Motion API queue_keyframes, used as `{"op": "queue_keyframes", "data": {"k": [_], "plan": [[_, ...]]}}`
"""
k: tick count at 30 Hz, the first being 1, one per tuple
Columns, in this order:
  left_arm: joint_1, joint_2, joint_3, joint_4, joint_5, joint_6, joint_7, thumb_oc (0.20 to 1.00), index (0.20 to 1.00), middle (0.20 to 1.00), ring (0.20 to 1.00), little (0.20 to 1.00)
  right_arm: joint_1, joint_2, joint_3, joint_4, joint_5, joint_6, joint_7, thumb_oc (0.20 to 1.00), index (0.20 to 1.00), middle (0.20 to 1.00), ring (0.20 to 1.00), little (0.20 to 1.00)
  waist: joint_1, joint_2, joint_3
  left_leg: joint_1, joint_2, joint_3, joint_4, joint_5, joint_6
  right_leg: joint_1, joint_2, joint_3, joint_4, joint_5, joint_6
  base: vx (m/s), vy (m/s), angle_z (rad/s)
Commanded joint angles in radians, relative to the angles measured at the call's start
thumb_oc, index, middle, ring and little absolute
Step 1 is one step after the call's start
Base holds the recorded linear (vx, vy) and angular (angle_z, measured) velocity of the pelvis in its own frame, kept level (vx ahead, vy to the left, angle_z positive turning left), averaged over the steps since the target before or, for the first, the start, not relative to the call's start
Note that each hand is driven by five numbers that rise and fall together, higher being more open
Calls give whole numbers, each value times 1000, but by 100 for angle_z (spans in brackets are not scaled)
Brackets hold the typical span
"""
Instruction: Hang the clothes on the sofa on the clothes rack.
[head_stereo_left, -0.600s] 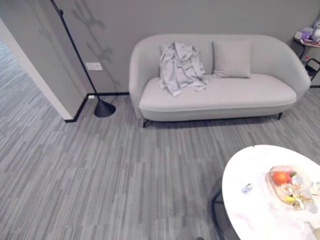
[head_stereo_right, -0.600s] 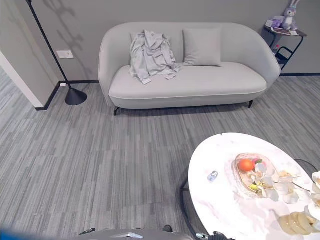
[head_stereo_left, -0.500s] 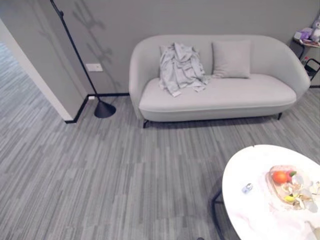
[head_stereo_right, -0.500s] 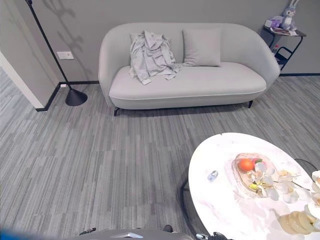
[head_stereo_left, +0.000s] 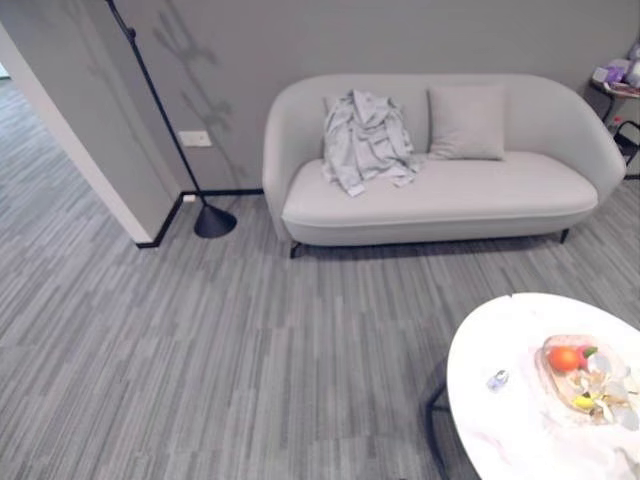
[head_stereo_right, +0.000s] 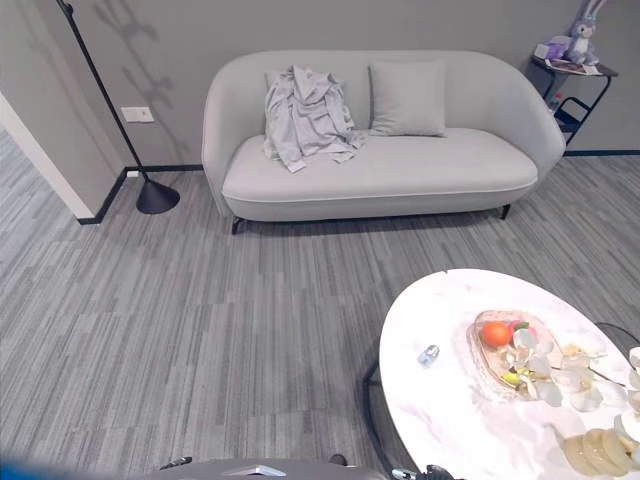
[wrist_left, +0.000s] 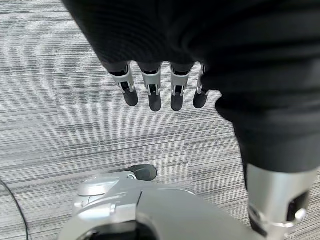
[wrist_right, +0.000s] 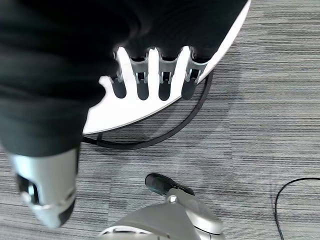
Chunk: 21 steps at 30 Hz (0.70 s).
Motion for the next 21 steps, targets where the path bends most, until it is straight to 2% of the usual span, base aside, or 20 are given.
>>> {"op": "queue_keyframes", "data": {"k": [1, 21], "plan": [[-74, -3, -24, 53, 11, -14, 0, 1000, 1000, 1000, 1000, 1000, -43, -38, 17, 22, -5, -12, -15, 1000, 1000, 1000, 1000, 1000, 23, -1, -2, 13, 25, -35, 10, -34, -84, -1, -86, 9, 17, -26, 167, 0, 0, 0], [-81, 3, -35, 62, 43, -10, 8, 1000, 1000, 1000, 1000, 1000, -52, -45, 29, 22, -25, -7, -13, 1000, 1000, 1000, 1000, 1000, 25, 1, -5, 18, 18, -37, 10, -42, -76, 5, -95, 11, 17, -24, 168, 0, 0, 0]]}}
